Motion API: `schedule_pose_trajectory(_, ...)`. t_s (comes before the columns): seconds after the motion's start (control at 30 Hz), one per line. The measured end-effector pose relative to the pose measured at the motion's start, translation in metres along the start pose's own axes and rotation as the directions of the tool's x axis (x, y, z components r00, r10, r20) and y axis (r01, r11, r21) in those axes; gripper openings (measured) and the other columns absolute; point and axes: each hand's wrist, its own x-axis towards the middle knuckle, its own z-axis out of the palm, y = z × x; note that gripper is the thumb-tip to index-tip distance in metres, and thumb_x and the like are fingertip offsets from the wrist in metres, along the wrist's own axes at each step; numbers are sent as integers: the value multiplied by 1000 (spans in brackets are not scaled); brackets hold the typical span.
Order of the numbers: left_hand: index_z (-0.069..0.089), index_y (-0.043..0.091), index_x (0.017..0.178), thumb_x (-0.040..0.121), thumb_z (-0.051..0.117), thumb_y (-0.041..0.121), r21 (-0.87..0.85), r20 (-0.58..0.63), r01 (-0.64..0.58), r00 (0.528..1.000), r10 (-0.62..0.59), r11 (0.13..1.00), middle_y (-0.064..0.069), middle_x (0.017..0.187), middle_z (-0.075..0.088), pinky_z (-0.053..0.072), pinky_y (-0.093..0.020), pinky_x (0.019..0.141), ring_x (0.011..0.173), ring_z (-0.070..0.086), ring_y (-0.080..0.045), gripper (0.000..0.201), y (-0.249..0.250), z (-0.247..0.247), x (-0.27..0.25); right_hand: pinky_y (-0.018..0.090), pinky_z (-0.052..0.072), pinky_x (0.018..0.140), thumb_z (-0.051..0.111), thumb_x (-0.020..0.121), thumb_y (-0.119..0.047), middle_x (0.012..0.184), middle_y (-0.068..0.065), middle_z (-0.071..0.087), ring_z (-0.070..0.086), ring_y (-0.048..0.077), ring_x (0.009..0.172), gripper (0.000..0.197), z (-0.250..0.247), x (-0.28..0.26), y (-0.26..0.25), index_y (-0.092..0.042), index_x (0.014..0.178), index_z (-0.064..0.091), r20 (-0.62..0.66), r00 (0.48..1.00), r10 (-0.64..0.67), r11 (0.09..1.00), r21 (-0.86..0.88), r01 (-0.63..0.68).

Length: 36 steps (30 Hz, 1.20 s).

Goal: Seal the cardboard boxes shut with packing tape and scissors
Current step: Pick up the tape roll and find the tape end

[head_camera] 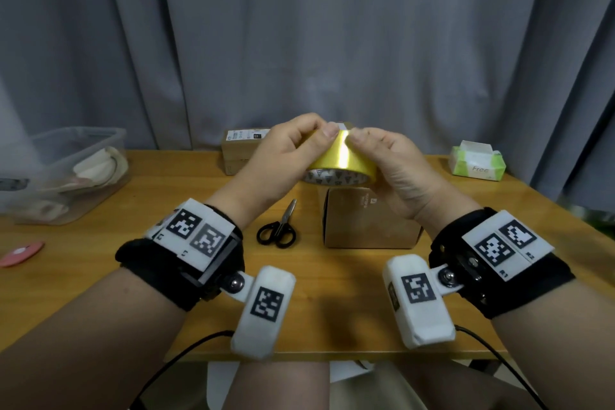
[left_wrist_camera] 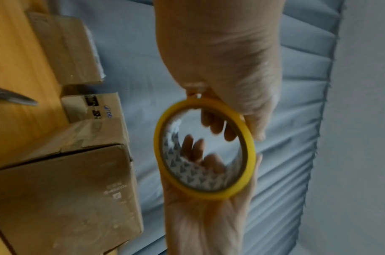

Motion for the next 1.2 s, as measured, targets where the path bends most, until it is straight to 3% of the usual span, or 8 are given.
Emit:
schedule_pose_trajectory(0.13,61,19,81,90,57,34,-146,156,136,981,-113,980,10,78,60,45,-19,74,78,57,-6,17,-7,-14,-5,41,56,79,83,59,-51,108,18,68,66,29,96,71,-10,-1,8,-7,112,67,-8,999,33,976,214,-30)
schedule_pose_trajectory(0.23,62,16,82,89,59,30,-150,148,168,978,-146,974,11,76,62,46,-16,72,76,58,-4,16,-7,-13,-5,33,56,70,66,85,-36,102,14,67,63,27,91,42,-8,1,11,-4,113,62,-122,992,43,973,231,-14)
schedule_pose_trajectory(0.33,62,11,90,88,60,30,-49,18,138,990,-137,989,5,79,63,50,-22,67,73,60,-7,19,-8,-1,-1,21,48,56,50,98,-28,78,-2,63,60,10,72,19,7,3,3,-14,92,61,-167,985,-39,998,-48,32)
schedule_pose_trajectory(0.47,52,32,109,93,56,28,-23,-31,-23,999,22,999,0,88,56,49,-32,79,84,57,-11,17,-5,10,1,27,54,82,37,97,-54,85,0,70,66,4,82,53,15,12,3,-13,88,69,-269,954,-133,914,-406,13)
schedule_pose_trajectory(0.57,51,32,108,89,52,42,237,82,-133,990,117,962,13,101,51,42,-19,86,94,49,1,21,-1,4,3,45,51,91,33,92,-63,69,1,71,68,22,82,64,15,16,-1,-18,62,68,-448,894,5,966,-227,-119)
schedule_pose_trajectory(0.77,46,19,105,88,65,19,156,62,-58,997,48,986,7,81,59,52,-21,62,66,63,-6,26,4,9,1,46,53,90,37,93,-63,95,16,74,70,31,92,68,20,10,7,-5,112,65,-422,830,365,922,290,-257)
schedule_pose_trajectory(0.93,44,26,104,80,64,33,118,-51,-92,994,99,989,-6,82,60,54,-43,64,70,63,-26,32,-2,14,-2,45,55,86,33,96,-59,92,18,73,70,32,88,65,20,13,7,-3,102,66,-486,769,416,878,436,-200)
schedule_pose_trajectory(1.2,45,35,101,83,57,40,179,-76,-61,994,76,982,0,82,58,52,-44,62,68,58,-19,22,-7,10,1,46,48,94,47,79,-72,101,10,72,67,31,98,67,14,15,-2,-13,101,70,-347,894,284,958,139,-250)
